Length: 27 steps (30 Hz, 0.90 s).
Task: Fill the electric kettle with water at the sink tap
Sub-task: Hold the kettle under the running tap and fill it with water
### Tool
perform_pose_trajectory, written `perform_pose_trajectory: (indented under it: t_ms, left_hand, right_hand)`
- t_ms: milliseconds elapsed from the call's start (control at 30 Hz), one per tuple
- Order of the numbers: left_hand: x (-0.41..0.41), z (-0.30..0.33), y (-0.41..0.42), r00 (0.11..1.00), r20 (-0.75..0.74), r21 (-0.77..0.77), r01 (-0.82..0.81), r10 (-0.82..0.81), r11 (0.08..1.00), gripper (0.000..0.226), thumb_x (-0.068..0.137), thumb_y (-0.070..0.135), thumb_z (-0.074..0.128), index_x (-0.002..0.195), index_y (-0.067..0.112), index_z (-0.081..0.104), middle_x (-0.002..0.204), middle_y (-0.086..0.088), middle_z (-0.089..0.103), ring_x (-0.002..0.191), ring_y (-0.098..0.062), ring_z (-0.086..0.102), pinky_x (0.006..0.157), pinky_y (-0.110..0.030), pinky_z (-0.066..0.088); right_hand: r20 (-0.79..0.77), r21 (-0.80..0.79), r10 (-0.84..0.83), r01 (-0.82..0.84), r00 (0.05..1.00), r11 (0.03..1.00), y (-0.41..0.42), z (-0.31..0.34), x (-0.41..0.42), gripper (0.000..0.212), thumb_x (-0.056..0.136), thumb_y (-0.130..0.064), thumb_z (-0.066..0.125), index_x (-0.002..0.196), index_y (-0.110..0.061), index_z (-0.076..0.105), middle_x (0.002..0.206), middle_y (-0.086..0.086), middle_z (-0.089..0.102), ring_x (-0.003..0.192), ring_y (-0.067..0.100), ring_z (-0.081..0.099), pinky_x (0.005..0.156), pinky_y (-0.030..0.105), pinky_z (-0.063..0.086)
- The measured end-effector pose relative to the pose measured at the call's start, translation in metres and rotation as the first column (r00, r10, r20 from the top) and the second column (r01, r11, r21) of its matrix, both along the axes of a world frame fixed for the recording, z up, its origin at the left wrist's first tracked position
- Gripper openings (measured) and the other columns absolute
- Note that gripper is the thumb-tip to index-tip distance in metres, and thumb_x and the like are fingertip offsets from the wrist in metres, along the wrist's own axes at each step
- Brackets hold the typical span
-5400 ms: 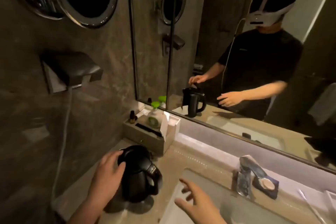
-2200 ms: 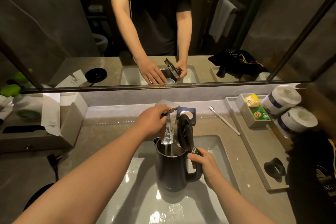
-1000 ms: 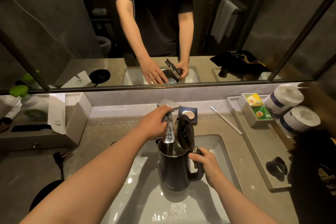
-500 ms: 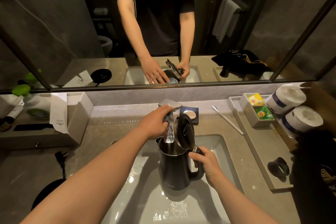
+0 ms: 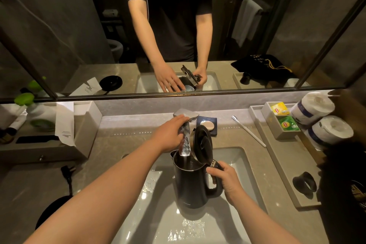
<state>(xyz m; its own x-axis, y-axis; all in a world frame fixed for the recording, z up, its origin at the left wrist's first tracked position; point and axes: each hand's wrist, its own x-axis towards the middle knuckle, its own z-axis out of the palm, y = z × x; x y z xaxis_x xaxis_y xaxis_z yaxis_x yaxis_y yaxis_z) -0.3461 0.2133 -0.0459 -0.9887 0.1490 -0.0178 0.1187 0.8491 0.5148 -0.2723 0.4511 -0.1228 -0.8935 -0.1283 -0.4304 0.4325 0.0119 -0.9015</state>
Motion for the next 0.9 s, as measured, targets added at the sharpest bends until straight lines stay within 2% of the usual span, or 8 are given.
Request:
perform_pose_trajectory:
  t_ms: [300,633,900]
  left_hand:
    - [0.0003,-0.0011,0.0005,1.0,-0.004,-0.004,-0.001,0.001,1.0,0.063,0.084,0.018,0.056,0.141,0.035,0.034,0.153,0.004,0.033,0.132,-0.02,0.039,0.104,-0.038,0.038]
    - [0.0006,-0.0026,0.0016,1.0,-0.012,-0.008,-0.011,0.011,1.0,0.064,0.084,0.018,0.057,0.14,0.036,0.033,0.152,0.004,0.034,0.132,-0.021,0.041,0.103,-0.038,0.039]
    - [0.0021,0.0002,0.0019,1.0,-0.019,-0.017,-0.004,0.004,1.0,0.064,0.085,0.016,0.056,0.142,0.034,0.033,0.154,0.003,0.031,0.134,-0.021,0.038,0.104,-0.037,0.036]
  right_hand:
    - [0.004,-0.008,-0.008,0.008,1.0,1.0,-0.0009,0.0035,-0.0006,0.018,0.062,-0.022,0.08,0.073,-0.013,0.069,0.056,-0.005,0.067,0.05,0.006,0.062,0.054,0.027,0.049]
    - [0.003,0.008,-0.012,0.012,1.0,1.0,-0.001,0.0029,0.0012,0.02,0.061,-0.024,0.079,0.073,-0.012,0.067,0.056,-0.005,0.066,0.056,0.013,0.06,0.059,0.031,0.049]
    - [-0.003,-0.014,-0.013,0.013,1.0,1.0,0.0013,0.0014,0.0008,0.017,0.061,-0.021,0.08,0.069,-0.014,0.067,0.054,-0.005,0.065,0.048,0.006,0.061,0.053,0.026,0.048]
